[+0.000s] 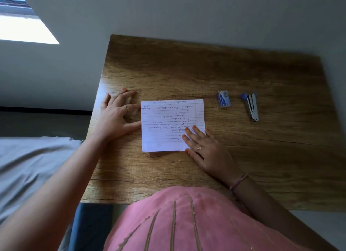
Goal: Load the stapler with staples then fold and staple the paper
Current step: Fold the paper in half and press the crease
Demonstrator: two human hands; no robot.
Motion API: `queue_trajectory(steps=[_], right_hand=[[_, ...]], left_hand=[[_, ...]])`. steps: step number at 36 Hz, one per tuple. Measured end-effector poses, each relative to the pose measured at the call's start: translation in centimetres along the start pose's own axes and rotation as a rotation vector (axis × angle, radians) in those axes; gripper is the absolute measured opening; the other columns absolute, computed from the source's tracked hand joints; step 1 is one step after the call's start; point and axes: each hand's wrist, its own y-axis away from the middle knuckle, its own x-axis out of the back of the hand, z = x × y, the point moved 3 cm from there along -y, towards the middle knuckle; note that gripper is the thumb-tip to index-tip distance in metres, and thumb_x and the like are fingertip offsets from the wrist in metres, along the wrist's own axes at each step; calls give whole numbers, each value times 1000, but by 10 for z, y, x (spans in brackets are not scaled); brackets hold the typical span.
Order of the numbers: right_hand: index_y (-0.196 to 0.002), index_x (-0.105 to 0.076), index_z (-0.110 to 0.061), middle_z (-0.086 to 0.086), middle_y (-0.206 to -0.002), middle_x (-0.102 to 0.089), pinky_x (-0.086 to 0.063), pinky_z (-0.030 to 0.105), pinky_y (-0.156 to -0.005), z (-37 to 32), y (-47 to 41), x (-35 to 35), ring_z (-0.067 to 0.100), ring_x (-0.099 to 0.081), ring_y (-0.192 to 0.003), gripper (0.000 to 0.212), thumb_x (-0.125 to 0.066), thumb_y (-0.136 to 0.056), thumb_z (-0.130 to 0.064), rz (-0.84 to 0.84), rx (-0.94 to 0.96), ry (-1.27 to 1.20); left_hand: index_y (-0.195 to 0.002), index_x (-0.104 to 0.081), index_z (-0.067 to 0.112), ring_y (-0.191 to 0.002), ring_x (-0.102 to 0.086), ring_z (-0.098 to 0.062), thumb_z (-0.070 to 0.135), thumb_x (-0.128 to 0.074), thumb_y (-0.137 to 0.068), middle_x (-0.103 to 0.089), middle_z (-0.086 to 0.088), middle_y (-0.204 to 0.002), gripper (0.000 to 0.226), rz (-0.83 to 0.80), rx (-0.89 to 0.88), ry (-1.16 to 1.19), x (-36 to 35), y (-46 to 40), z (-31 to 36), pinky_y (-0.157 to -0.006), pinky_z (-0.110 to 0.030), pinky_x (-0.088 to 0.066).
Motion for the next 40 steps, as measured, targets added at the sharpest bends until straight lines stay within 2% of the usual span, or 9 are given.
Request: queue_trajectory(steps=[15,17,19,22,24,27,30,35,40], right_hand=[[-132,-56,-14,3,-142,-49,-34,45,-111,-3,4,-4,20,-38,-138,39,-55,-95,-28,79,-46,-34],[-132,-56,-14,4,-142,-49,-34,46,-111,-3,3,-3,21,-38,-137,39,-56,-95,-27,78,-42,-40],[-132,-56,-15,3,-142,-49,-34,45,-111,-3,4,-3,21,-38,-137,39,-56,-95,-28,78,-39,-43],[-132,-56,-15,2,-142,-49,-33,43,-111,-3,4,-3,20,-38,-137,39,-55,-95,-29,87,-39,-42],[-132,-56,-15,3,-142,-49,-34,44,-110,-3,4,-2,20,-39,-137,39,-56,-95,-28,88,-37,-36],[-133,-55,-16,2,-143,-48,-36,46,-110,-4,4,-2,22,-40,-136,40,-56,-95,-29,79,-38,-35],[-134,-54,-17,1,-144,-47,-35,47,-110,-4,3,-1,22,-39,-137,40,-51,-97,-32,70,-38,-27],[-130,-59,-15,3,-140,-52,-38,45,-108,-6,3,0,22,-43,-134,38,-56,-94,-26,107,-39,-12],[-127,-62,-13,4,-138,-55,-40,45,-106,-6,3,2,22,-45,-133,36,-58,-93,-25,117,-40,1]], left_hand=[[-118,-68,27,-144,-27,-22,68,-51,-71,-43,-2,-148,65,-31,23,50,7,2,5,-116,-58,-7],[-117,-68,27,-142,-30,-22,58,-48,-74,-43,-3,-148,57,-60,68,144,13,0,6,-117,-55,-7],[-118,-67,21,-136,-39,-24,39,-51,-77,-45,-7,-146,48,-29,132,273,23,-5,10,-115,-50,-21],[-119,-66,9,-124,-51,-29,-2,-58,-82,-48,-15,-141,39,175,147,277,33,-10,29,-96,-30,-42],[-117,-65,3,-119,-55,-32,-11,-55,-81,-52,-19,-134,39,260,80,237,32,-10,56,-97,-33,-44],[-113,-66,0,-110,-59,-36,-4,-53,-84,-60,-21,-123,32,227,-140,198,15,-3,102,-96,-49,-48],[-118,-66,3,-120,-58,-34,4,-48,-83,-61,-18,-128,39,76,-322,70,-17,6,132,-108,-58,-35],[-144,-39,2,-146,-21,-31,14,-48,-97,-32,-13,-155,49,-90,-140,-25,-54,5,128,-115,-56,-2],[-148,-31,6,-149,-10,-28,30,-31,-101,-21,-8,-159,52,-163,-100,-87,-63,4,122,-114,-56,7]])
